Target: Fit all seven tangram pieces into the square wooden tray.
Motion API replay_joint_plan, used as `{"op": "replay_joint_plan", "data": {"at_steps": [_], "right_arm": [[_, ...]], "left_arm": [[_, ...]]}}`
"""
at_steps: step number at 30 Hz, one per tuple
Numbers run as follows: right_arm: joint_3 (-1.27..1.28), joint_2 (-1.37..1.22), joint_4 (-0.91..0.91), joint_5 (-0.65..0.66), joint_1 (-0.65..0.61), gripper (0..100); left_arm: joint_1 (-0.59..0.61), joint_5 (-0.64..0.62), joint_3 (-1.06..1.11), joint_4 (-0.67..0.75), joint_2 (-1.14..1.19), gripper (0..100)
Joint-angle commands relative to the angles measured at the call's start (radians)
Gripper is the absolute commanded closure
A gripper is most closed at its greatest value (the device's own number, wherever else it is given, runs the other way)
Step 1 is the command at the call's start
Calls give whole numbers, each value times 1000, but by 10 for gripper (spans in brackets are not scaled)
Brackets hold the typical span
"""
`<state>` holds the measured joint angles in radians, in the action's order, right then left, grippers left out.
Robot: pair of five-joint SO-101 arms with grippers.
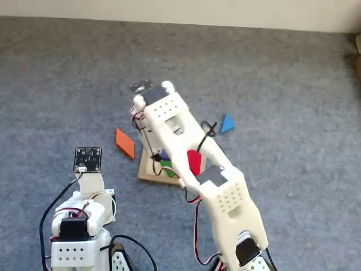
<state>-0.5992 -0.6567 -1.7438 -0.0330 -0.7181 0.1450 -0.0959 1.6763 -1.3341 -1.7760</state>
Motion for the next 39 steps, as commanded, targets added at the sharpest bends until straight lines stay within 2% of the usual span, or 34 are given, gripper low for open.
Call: {"op": "replay_joint_plan", "data": {"at_steps": [1, 17, 24, 35, 39], "right_arm": [[-5, 79, -16, -11, -42, 908], [-1, 74, 54, -250, -113, 907], [101, 84, 105, -255, -136, 907], [104, 84, 107, -252, -136, 907], [111, 82, 162, -249, -134, 907]], "left_arm": [[18, 8, 19, -2, -50, 994], [18, 8, 19, -2, -50, 994], [18, 8, 19, -2, -50, 994], [18, 8, 19, -2, -50, 994], [18, 8, 19, -2, -50, 994]]}}
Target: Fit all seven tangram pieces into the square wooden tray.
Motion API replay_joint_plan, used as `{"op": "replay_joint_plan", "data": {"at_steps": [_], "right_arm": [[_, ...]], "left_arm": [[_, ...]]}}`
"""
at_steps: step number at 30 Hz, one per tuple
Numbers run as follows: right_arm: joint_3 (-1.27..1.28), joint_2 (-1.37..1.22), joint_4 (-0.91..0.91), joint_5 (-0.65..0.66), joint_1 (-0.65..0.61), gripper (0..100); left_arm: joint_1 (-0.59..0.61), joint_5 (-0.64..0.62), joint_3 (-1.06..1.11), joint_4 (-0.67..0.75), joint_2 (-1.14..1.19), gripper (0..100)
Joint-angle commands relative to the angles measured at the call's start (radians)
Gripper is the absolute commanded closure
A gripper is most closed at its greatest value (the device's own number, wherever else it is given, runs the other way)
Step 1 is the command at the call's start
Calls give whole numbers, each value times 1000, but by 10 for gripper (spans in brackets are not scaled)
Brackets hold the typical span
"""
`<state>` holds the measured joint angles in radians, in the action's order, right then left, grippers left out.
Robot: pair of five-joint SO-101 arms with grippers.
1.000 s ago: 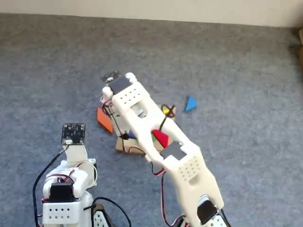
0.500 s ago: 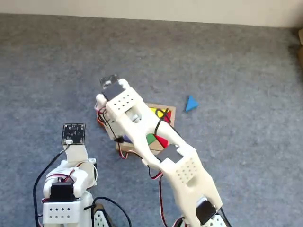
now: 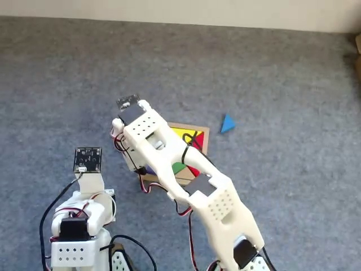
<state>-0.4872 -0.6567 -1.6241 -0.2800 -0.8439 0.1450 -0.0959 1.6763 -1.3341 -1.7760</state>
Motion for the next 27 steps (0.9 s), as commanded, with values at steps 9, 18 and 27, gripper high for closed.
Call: {"op": "replay_joint_plan", "data": {"at_steps": [9, 18, 27], "right_arm": [[1, 76, 50, -2, -8, 811], [-4, 76, 54, -2, -15, 796], [-8, 76, 54, 0, -16, 795]], "left_arm": [[18, 8, 19, -2, -50, 994], [18, 8, 19, -2, -50, 994], [18, 8, 19, -2, -50, 994]]}}
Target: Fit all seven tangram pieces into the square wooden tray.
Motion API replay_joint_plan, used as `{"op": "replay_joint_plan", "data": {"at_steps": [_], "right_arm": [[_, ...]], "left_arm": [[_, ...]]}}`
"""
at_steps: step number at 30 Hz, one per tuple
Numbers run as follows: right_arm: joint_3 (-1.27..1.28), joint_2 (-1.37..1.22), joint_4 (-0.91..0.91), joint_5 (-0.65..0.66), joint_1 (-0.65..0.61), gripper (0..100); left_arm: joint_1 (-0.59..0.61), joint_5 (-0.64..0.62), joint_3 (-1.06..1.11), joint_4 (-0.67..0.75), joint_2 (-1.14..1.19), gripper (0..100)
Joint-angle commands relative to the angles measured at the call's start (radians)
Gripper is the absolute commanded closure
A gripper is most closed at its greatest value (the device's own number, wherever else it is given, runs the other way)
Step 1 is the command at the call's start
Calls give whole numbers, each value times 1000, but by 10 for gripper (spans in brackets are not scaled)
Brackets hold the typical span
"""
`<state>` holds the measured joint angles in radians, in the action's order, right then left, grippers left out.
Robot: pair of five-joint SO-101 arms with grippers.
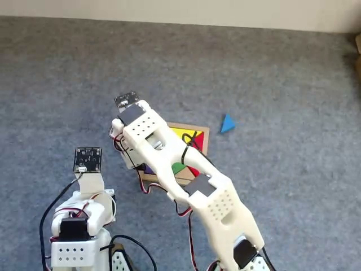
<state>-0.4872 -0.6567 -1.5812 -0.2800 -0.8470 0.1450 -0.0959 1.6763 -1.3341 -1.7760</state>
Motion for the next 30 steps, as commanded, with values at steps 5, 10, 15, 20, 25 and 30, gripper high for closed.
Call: {"op": "replay_joint_plan", "data": {"at_steps": [5, 10, 15, 20, 25, 30], "right_arm": [[-10, 113, -5, 61, -4, 798], [-8, 229, -62, 63, 64, 800], [-4, 329, -59, 63, 208, 800], [-2, 344, -58, 60, 375, 800], [44, 321, 76, 55, 519, 800], [81, 196, 242, 60, 605, 800]], "left_arm": [[18, 8, 19, -2, -50, 994], [18, 8, 19, -2, -50, 994], [18, 8, 19, -2, -50, 994], [18, 8, 19, -2, -50, 994], [18, 8, 19, -2, -50, 994], [18, 8, 19, -2, -50, 994]]}}
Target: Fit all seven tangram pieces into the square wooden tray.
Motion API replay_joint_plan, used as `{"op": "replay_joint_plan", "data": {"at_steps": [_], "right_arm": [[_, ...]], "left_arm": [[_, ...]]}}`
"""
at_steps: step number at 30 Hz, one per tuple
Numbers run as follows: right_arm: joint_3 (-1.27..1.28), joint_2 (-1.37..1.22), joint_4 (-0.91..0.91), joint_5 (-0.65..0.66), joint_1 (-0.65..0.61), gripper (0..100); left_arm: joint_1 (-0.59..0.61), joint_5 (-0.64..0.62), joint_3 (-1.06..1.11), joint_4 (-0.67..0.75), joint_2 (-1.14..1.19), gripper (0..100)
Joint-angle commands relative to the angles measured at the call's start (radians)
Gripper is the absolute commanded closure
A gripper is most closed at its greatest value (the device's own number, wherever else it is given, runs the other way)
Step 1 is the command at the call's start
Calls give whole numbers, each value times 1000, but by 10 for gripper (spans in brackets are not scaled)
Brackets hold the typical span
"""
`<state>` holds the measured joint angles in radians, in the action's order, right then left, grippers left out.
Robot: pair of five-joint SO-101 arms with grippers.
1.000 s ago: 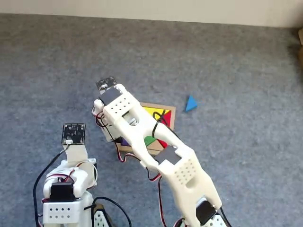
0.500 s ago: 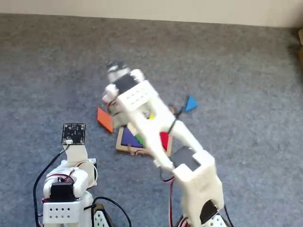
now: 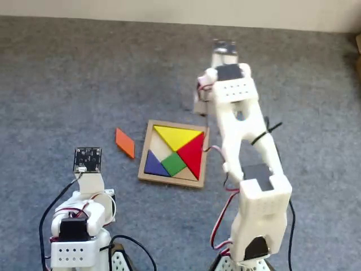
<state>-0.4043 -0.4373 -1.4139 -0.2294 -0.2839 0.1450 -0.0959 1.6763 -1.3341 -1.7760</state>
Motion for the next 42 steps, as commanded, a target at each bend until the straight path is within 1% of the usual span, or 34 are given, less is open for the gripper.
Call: {"op": "replay_joint_plan", "data": {"at_steps": [1, 11, 15, 20, 26, 30, 31, 42], "right_arm": [[-2, -54, 76, 9, 51, 800], [-200, -260, 28, 11, 70, 800], [-255, -286, 25, 11, 94, 800], [-309, -292, -56, 11, 102, 800], [-315, -297, -1, 18, 102, 800], [-312, -298, 39, 123, 102, 800], [-312, -298, 39, 132, 108, 800], [-312, -300, 38, 138, 117, 800]], "left_arm": [[18, 8, 19, -2, -50, 994], [18, 8, 19, -2, -50, 994], [18, 8, 19, -2, -50, 994], [18, 8, 19, -2, -50, 994], [18, 8, 19, -2, -50, 994], [18, 8, 19, -2, -50, 994], [18, 8, 19, -2, -50, 994], [18, 8, 19, -2, -50, 994]]}}
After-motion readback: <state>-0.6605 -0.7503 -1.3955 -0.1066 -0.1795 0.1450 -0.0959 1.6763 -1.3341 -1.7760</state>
